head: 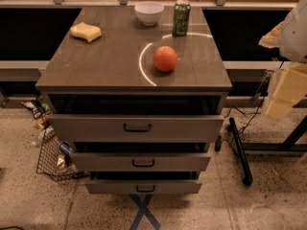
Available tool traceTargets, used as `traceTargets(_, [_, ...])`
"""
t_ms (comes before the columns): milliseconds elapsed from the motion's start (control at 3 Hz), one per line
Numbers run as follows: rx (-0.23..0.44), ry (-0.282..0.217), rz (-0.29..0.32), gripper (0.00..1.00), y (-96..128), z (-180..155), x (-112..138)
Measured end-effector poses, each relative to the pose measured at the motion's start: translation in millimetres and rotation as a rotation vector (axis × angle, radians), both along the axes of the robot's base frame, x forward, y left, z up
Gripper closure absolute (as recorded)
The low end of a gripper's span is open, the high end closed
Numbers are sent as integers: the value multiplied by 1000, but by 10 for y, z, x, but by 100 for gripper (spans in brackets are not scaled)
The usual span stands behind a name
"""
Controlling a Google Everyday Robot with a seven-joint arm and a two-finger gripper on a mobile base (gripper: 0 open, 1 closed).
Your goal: Move sponge near apple
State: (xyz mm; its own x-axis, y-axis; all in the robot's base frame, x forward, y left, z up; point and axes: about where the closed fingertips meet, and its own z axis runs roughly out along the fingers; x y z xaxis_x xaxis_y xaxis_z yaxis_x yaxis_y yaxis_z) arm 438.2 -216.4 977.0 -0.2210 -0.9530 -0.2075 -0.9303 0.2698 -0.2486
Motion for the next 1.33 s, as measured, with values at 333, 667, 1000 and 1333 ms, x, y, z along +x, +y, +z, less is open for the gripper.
traceTargets(333, [0,0,0,0,0,0,0])
traceTargets(667, [171,-64,-28,0,338,83,520])
traceTargets(1000, [305,-102,-55,0,595,145,990])
traceTargets(1333, [470,-100,-100,0,1013,79,1534])
